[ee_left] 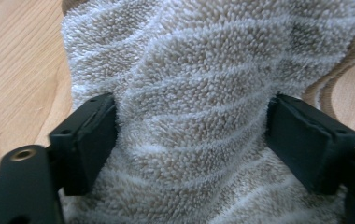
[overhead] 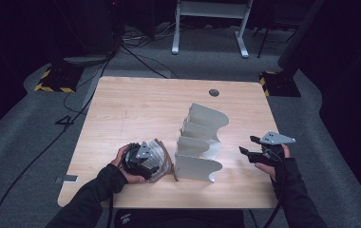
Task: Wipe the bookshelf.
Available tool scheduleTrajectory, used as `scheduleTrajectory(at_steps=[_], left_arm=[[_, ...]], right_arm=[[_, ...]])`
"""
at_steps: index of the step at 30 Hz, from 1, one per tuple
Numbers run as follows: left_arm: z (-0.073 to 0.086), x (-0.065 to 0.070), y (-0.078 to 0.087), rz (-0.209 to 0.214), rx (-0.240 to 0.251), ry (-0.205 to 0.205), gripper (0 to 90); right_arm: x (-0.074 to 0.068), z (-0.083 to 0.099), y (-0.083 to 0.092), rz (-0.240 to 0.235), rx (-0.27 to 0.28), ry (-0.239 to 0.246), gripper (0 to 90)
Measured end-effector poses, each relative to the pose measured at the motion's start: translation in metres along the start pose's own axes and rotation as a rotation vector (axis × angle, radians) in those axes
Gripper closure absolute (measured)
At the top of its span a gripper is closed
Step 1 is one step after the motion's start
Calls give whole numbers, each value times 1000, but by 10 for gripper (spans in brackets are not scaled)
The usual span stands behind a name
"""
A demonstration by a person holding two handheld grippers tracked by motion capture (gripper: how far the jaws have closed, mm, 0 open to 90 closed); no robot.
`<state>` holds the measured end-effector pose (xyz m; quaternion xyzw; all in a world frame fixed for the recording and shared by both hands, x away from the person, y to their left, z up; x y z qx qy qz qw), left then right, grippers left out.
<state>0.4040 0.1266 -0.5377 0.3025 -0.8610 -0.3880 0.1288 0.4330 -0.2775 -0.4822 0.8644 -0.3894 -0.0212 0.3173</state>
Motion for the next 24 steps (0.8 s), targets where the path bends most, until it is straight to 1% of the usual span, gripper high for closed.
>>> scheduleTrajectory(at_steps=[1, 3, 5, 6, 7, 9, 10, 13, 14, 15, 17, 19, 21, 22, 24], left_arm=[[0, -2, 0, -7, 2, 4, 242], [-1, -5, 2, -24, 7, 5, 339], [0, -8, 3, -37, 11, 5, 414], [0, -8, 4, -38, 11, 6, 452], [0, -10, 4, -38, 14, 7, 485], [-1, -12, 4, -30, 25, 20, 549], [-1, -14, 5, -30, 28, 26, 575], [-3, -18, 7, -18, 37, 33, 633], [-4, -20, 9, -17, 41, 42, 646], [-6, -22, 11, -15, 52, 47, 656], [-11, -26, 19, -18, 99, 51, 672], [-19, -26, 29, -7, 145, 50, 675], [-27, -21, 39, -10, 185, 29, 675], [-32, -19, 44, -6, 206, 17, 675], [-42, -13, 54, 11, 255, 8, 675]], right_arm=[[0, 5, -2, -3, -11, -7, 330], [-1, 14, -4, 4, -34, -3, 321], [-4, 21, -6, -17, -42, -21, 316], [-7, 25, -8, -19, -59, -11, 311], [-8, 27, -9, -23, -66, -7, 311], [-13, 33, -13, -38, -79, -17, 312], [-14, 35, -15, -42, -91, -8, 310], [-18, 39, -21, -55, -114, 3, 305], [-18, 38, -22, -58, -109, 0, 304], [-18, 38, -23, -61, -103, -4, 303], [-18, 38, -26, -66, -106, -6, 301], [-19, 39, -28, -66, -110, -9, 301], [-20, 40, -30, -68, -116, -2, 301], [-21, 40, -30, -69, -118, -2, 301], [-21, 42, -31, -69, -120, -4, 301]])
Point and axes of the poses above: each handheld gripper's, and its own axes: y roughly backward along the jaws, z roughly out of its underside, x roughly to its right, the point moved 6 cm from there along -y, roughly forward along the jaws, and after that the axes turned 8 degrees about y, right-handed, at the moved point
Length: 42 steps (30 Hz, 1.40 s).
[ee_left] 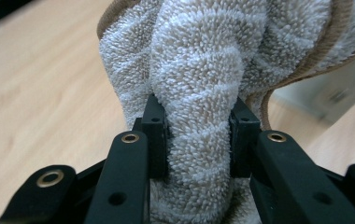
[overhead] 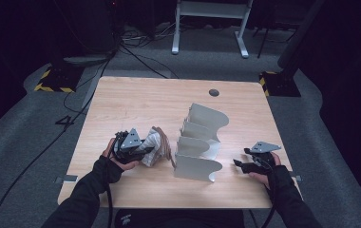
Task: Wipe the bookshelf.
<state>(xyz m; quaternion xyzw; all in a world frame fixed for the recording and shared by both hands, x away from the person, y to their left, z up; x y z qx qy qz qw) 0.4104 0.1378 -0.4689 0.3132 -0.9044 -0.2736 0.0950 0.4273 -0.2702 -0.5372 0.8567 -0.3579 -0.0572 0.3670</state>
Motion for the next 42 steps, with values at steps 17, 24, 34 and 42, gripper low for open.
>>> scheduleTrajectory(at_steps=[17, 24, 34, 42], left_arm=[[-22, 14, -48, 51, -14, -13, 672], [17, 29, -59, 96, -183, -57, 673], [18, 43, -26, 136, -99, -64, 673], [-26, 31, -6, 78, 66, -60, 673]], right_arm=[[0, 2, -3, 1, 8, -32, 291], [0, 3, -3, 2, 10, -35, 289], [0, 3, -4, 7, 9, -43, 273], [1, 3, -4, 8, 11, -45, 269]])
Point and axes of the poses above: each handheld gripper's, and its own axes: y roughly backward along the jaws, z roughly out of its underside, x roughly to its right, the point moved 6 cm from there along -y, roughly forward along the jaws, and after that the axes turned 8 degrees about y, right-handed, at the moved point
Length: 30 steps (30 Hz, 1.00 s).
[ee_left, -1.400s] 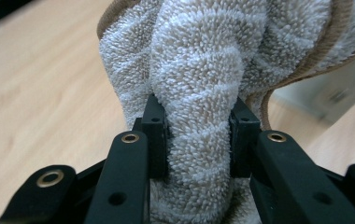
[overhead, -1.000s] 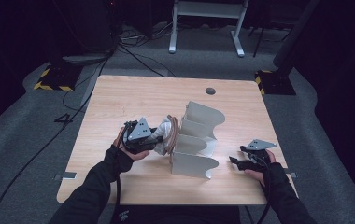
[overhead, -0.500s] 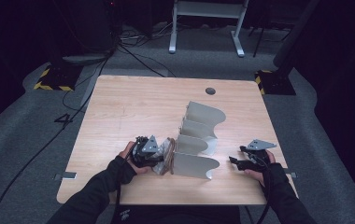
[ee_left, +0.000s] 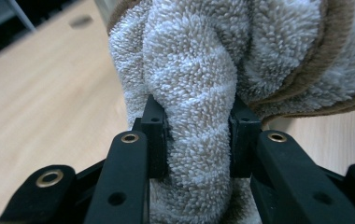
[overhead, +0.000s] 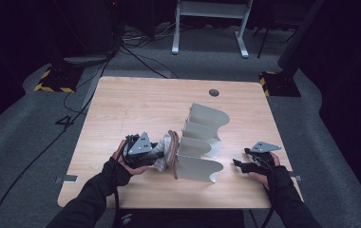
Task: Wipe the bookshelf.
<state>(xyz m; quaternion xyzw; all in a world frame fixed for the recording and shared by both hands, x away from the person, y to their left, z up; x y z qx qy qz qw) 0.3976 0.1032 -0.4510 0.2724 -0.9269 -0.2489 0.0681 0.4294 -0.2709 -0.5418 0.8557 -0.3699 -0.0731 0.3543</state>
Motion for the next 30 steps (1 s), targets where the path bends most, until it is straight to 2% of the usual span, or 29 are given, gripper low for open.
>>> scheduleTrajectory(at_steps=[3, 5, 9, 12, 17, 20, 24, 27, 30], left_arm=[[-14, -6, -1, -21, 42, 7, 673], [-19, -9, -6, -33, 50, 2, 673], [-20, -15, -22, -31, 44, 27, 673], [-13, -20, -35, -44, 7, 42, 673], [7, -26, -55, -40, -69, 79, 673], [23, -22, -64, -25, -133, 73, 673], [39, -12, -63, 18, -197, 67, 674], [50, -1, -58, 53, -237, 31, 673], [55, 6, -50, 74, -244, 17, 674]], right_arm=[[0, 0, 0, 0, 0, 0, 269], [0, 0, 0, 1, 0, -1, 268], [0, 0, 0, 1, 0, -4, 268], [0, 0, 0, 0, 1, -4, 268], [0, 0, 0, -2, 3, -7, 268], [0, 0, 0, -2, 2, -6, 267], [1, 0, -1, -3, 2, -7, 267], [0, 0, -1, -2, 3, -8, 267], [0, 0, 0, -1, 2, -10, 266]])
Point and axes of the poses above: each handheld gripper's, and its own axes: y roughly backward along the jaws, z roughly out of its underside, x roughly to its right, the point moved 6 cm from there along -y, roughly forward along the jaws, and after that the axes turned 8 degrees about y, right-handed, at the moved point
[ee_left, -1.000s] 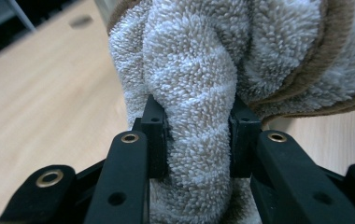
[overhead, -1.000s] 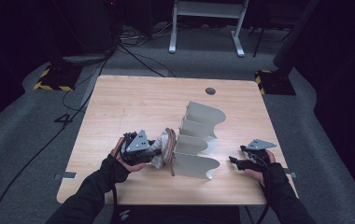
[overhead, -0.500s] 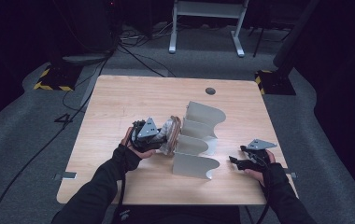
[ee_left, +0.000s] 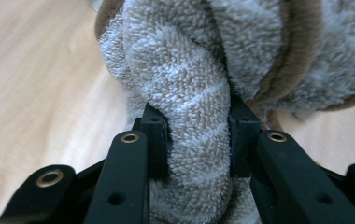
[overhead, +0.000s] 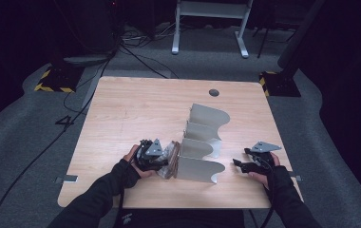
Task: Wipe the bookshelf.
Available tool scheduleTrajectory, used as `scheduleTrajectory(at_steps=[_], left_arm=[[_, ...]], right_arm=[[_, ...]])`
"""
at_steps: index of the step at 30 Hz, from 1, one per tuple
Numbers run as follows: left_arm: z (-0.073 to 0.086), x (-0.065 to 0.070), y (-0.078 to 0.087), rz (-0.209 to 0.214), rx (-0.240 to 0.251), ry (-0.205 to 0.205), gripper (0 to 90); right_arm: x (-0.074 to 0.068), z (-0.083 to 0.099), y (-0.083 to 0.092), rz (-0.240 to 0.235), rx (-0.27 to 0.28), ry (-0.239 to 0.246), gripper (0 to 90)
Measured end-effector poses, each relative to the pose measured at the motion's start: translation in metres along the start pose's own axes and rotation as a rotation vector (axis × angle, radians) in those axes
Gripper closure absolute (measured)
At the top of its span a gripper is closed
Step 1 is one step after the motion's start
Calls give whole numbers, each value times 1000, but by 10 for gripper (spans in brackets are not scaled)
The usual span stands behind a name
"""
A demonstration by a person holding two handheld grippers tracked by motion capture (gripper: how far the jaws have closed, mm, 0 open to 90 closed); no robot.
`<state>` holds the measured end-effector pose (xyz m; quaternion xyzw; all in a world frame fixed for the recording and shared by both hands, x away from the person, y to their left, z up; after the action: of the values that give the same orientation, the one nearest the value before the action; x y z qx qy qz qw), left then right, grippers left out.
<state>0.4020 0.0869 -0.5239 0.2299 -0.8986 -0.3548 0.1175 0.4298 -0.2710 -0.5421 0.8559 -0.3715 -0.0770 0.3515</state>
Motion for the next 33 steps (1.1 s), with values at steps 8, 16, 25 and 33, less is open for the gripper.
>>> scheduleTrajectory(at_steps=[8, 16, 25, 33], left_arm=[[-34, -8, 28, -33, 155, 7, 674], [-79, -30, 36, -101, 268, -10, 673], [-93, -58, 3, -136, 290, 46, 672], [-64, -67, -33, -107, 177, 107, 672]], right_arm=[[0, 0, 0, 4, -2, 1, 260], [0, 0, 0, 5, 0, -4, 261], [1, 0, 0, 4, -4, -15, 257], [1, 1, 0, 5, -3, -13, 258]])
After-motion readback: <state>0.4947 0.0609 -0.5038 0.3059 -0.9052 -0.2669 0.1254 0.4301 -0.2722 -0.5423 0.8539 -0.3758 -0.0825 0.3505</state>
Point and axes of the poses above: each handheld gripper's, and its own axes: y roughly backward along the jaws, z roughly out of its underside, x roughly to its right, the point moved 6 cm from there along -y, roughly forward along the jaws, and after that the axes turned 8 degrees about y, right-handed, at the moved point
